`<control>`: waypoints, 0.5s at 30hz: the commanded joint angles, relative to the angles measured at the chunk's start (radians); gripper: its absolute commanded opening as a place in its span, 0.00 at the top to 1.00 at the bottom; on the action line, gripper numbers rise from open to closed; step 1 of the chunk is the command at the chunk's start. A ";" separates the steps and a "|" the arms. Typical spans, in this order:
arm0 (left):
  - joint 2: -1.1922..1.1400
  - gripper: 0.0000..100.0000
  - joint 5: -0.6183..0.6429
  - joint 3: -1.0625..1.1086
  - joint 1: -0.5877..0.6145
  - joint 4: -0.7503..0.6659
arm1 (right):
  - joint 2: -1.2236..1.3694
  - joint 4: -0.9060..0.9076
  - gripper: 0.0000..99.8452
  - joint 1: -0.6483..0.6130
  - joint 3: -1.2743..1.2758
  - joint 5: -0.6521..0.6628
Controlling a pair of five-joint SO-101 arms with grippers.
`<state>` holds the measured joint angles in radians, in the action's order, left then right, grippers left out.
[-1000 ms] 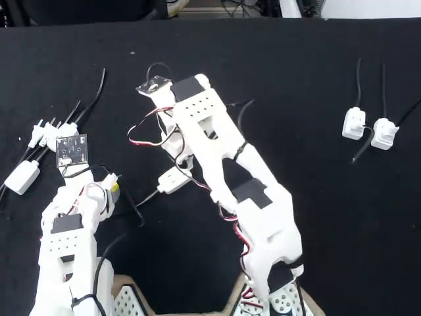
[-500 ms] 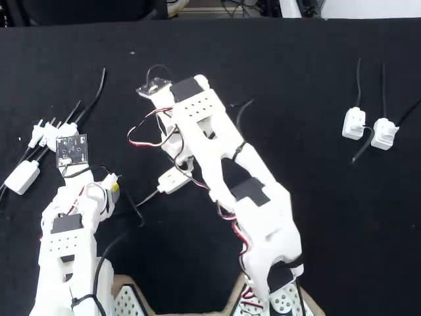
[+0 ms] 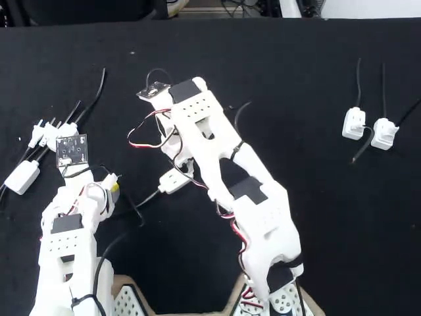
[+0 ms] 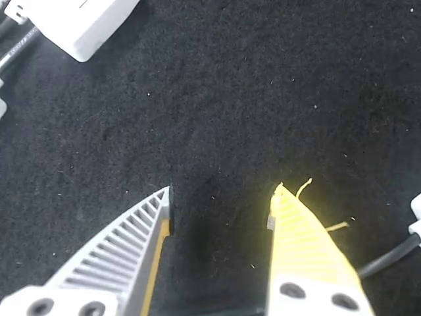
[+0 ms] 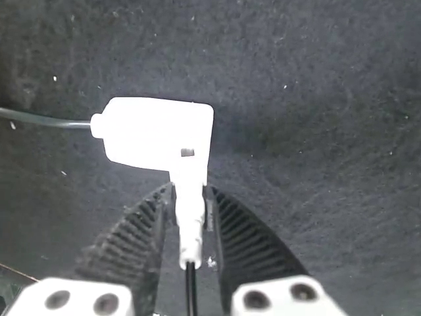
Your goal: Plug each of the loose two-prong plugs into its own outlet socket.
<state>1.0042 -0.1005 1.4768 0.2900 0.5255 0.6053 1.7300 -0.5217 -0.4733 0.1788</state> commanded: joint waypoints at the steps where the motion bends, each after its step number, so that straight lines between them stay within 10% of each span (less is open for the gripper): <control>1: 0.015 0.76 0.009 -0.013 0.010 -0.002 | -0.007 0.023 0.99 -0.011 -0.044 0.003; 15: 0.015 0.76 0.009 -0.013 0.010 -0.002 | -0.007 0.021 0.99 -0.011 -0.038 0.008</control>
<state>1.0042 -0.1005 1.4768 0.2900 0.5255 0.6053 1.7300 -0.5217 -0.4733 0.1788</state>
